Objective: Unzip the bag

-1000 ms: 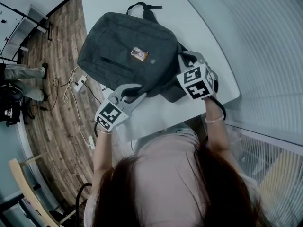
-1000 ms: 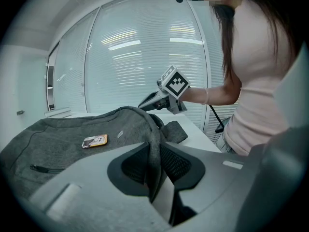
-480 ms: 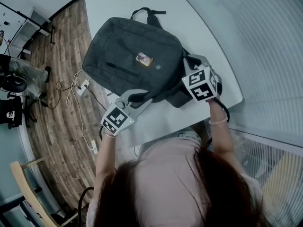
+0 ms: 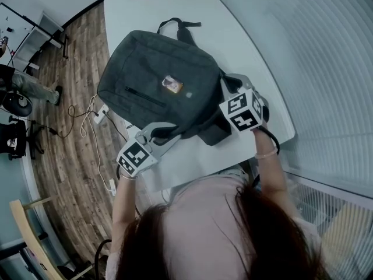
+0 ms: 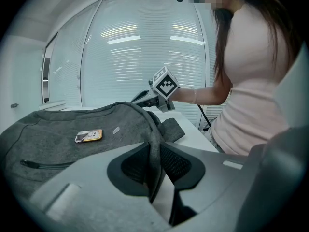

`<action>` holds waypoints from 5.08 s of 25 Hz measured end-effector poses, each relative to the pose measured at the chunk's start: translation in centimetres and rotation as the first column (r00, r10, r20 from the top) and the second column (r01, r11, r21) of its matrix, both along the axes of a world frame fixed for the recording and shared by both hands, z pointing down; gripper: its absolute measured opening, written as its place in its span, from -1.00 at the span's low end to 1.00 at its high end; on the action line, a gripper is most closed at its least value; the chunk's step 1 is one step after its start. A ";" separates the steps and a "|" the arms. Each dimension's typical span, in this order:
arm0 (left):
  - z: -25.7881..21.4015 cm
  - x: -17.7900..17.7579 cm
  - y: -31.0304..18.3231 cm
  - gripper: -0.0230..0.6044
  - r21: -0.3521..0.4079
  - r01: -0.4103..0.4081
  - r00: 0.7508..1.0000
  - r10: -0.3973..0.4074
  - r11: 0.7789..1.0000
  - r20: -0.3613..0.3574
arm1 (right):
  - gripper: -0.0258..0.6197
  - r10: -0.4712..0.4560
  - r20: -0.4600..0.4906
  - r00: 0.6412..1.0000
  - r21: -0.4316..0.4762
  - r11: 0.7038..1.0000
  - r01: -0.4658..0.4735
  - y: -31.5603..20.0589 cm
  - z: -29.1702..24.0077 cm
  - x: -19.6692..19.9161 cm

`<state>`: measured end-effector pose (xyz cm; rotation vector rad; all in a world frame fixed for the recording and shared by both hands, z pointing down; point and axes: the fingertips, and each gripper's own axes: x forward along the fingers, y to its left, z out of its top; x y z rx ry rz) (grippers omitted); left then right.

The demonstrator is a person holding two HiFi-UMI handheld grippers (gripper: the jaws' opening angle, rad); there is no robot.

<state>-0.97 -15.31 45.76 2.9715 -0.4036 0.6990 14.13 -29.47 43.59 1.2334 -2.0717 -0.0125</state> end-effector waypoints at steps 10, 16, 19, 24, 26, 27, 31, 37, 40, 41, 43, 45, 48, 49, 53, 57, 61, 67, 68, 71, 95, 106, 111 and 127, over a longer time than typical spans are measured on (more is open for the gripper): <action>0.3 0.5 -0.1 -0.66 -0.087 0.007 1.000 -0.006 0.996 0.008 | -0.89 -0.069 0.067 0.995 0.012 0.998 0.068 -1.7 0.5 0.7; 0.5 0.8 -0.4 -0.65 -0.124 0.033 0.999 -0.030 0.992 0.029 | -0.89 -0.117 0.095 0.989 0.014 0.993 0.116 -2.8 0.8 1.0; 0.6 0.8 -0.5 -0.65 -0.132 0.041 0.999 -0.037 0.990 0.031 | -0.89 -0.129 0.113 0.985 0.015 0.992 0.129 -3.4 1.1 0.9; 0.6 0.9 -0.5 -0.65 -0.151 0.044 0.999 -0.040 0.988 0.030 | -0.89 -0.143 0.112 0.983 0.012 0.990 0.143 -4.2 1.2 1.2; 0.6 1.1 -0.5 -0.65 -0.147 0.047 0.999 -0.043 0.988 0.031 | -0.89 -0.147 0.118 0.982 0.011 0.989 0.147 -4.6 1.3 1.3; 0.7 1.0 -0.5 -0.65 -0.146 0.048 0.999 -0.044 0.988 0.032 | -0.89 -0.152 0.125 0.980 0.016 0.988 0.152 -4.9 1.3 1.2; 0.9 1.0 -0.6 -0.65 -0.152 0.049 0.998 -0.044 0.987 0.035 | -0.89 -0.172 0.159 0.972 0.018 0.985 0.172 -5.6 1.6 1.0; 0.9 1.0 -0.6 -0.65 -0.159 0.048 0.999 -0.044 0.986 0.027 | -0.89 -0.212 0.214 0.954 0.019 0.977 0.213 -6.6 1.5 0.7; 1.0 0.9 -0.6 -0.65 -0.159 0.047 0.999 -0.043 0.986 0.028 | -0.89 -0.234 0.244 0.941 0.016 0.971 0.237 -7.1 1.6 0.6; 1.0 0.9 -0.7 -0.65 -0.159 0.047 0.999 -0.043 0.986 0.029 | -0.89 -0.241 0.250 0.938 0.013 0.969 0.245 -7.2 1.6 0.6; 1.0 0.9 -0.7 -0.65 -0.160 0.047 0.999 -0.042 0.986 0.032 | -0.89 -0.258 0.249 0.933 0.015 0.965 0.262 -7.5 1.5 0.4; 1.1 0.9 -0.6 -0.65 -0.164 0.045 0.999 -0.040 0.985 0.035 | -0.89 -0.281 0.243 0.929 0.020 0.958 0.285 -7.8 1.5 0.2; 1.1 0.9 -0.7 -0.65 -0.171 0.041 0.999 -0.036 0.984 0.034 | -0.89 -0.342 0.235 0.910 0.030 0.938 0.345 -8.2 1.4 0.0; 1.1 1.0 -0.6 -0.65 -0.171 0.041 0.999 -0.037 0.984 0.032 | -0.89 -0.363 0.239 0.901 0.033 0.930 0.366 -8.3 1.4 0.0; 1.1 1.0 -0.7 -0.65 -0.166 0.038 0.999 -0.034 0.985 0.028 | -0.89 -0.412 0.258 0.874 0.030 0.908 0.418 -8.8 1.7 -0.2; 1.1 1.1 -0.8 -0.65 -0.155 0.031 0.999 -0.028 0.987 0.023 | -0.89 -0.443 0.286 0.849 0.037 0.891 0.452 -9.8 2.0 -0.5; 1.1 1.1 -0.9 -0.65 -0.161 0.023 1.000 -0.020 0.987 0.022 | -0.89 -0.494 0.313 0.811 0.032 0.859 0.510 -10.7 2.0 -1.0; 1.1 1.1 -1.0 -0.65 -0.165 0.017 1.000 -0.013 0.986 0.025 | -0.89 -0.551 0.335 0.764 0.030 0.817 0.576 -11.9 2.2 -1.7; 1.1 1.2 -1.0 -0.65 -0.164 0.016 1.000 -0.013 0.986 0.024 | -0.89 -0.554 0.339 0.760 0.033 0.814 0.579 -12.0 2.3 -1.8; 1.2 1.2 -1.0 -0.65 -0.164 0.015 1.000 -0.011 0.986 0.024 | -0.89 -0.562 0.343 0.752 0.039 0.809 0.587 -12.6 2.4 -2.3; 1.5 1.3 -0.9 -0.65 -0.179 0.013 1.000 -0.009 0.984 0.025 | -0.88 -0.601 0.362 0.713 0.089 0.784 0.615 -15.9 2.6 -5.6; 1.2 1.6 -0.9 -0.65 -0.199 0.009 0.999 -0.003 0.980 0.033 | -0.86 -0.624 0.378 0.683 0.088 0.759 0.645 -17.0 2.2 -6.8; 1.3 1.8 -0.8 -0.65 -0.211 0.013 0.999 -0.005 0.977 0.035 | -0.84 -0.637 0.369 0.677 0.097 0.751 0.653 -17.5 2.1 -7.5; 1.4 1.9 -1.0 -0.64 -0.175 0.066 0.998 -0.064 0.982 0.020 | -0.84 -0.570 0.374 0.731 0.035 0.797 0.603 -17.1 2.5 -6.6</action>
